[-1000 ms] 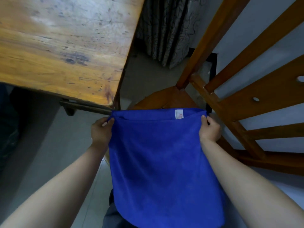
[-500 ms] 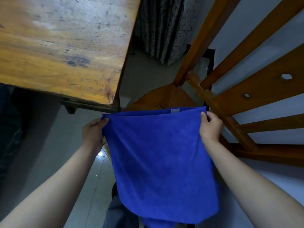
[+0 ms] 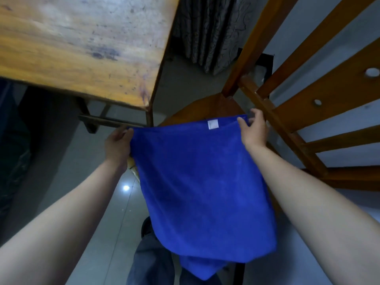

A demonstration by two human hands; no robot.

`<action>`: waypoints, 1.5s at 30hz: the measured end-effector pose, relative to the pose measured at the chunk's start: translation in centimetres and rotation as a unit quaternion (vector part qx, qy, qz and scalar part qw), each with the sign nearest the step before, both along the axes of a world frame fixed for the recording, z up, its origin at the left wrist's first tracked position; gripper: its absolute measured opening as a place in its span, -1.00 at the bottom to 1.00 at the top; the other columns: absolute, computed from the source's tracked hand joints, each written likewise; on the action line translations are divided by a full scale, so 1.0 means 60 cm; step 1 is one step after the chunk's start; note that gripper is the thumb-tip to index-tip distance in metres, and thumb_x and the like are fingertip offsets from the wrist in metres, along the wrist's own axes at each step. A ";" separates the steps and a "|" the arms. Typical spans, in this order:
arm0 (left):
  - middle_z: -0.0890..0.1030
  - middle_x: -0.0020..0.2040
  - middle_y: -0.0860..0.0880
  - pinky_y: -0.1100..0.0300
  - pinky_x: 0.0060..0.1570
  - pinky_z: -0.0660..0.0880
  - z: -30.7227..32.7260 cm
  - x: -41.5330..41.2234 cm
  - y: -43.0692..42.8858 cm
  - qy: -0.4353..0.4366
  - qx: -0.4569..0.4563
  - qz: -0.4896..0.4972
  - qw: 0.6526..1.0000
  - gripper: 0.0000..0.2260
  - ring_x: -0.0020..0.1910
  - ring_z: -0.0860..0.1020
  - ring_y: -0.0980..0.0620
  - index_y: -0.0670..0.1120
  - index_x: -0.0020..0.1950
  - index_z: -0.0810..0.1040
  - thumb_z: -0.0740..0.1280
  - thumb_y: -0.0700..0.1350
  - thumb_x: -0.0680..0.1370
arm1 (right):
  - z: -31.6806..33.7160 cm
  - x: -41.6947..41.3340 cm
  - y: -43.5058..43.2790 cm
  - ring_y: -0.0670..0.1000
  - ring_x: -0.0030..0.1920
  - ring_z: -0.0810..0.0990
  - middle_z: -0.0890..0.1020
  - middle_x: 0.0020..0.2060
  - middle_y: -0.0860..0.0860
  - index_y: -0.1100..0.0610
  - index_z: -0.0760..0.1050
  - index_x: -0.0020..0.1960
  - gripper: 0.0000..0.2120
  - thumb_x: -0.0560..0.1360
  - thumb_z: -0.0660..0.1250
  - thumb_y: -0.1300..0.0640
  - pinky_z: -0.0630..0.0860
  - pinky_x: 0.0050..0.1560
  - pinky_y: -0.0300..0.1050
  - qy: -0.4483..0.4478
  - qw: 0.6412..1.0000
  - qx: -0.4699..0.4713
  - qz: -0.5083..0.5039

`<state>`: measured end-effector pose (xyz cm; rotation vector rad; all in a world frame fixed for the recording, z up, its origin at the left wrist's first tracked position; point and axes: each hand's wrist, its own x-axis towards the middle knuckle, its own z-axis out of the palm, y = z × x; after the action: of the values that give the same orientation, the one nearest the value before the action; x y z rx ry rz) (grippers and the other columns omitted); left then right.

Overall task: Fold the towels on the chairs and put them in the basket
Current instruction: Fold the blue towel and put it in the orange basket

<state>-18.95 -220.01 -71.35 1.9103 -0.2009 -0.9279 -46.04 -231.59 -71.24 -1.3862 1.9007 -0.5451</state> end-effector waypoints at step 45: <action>0.59 -0.07 0.01 0.26 -0.26 0.47 -0.005 -0.153 0.395 0.192 0.170 -0.111 0.960 -0.95 -0.17 0.57 0.14 -0.05 -0.02 0.51 0.32 -0.15 0.53 | 0.022 -0.250 0.401 -0.15 -0.51 0.57 0.57 -0.27 0.11 0.10 0.36 0.01 -0.74 0.49 0.23 0.42 0.42 -0.54 -0.35 -0.200 0.929 0.260 -0.172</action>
<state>-28.16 -196.28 -71.64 1.9948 -0.0220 -1.5465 -61.02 -207.52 -69.94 -0.5540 1.7750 -0.4058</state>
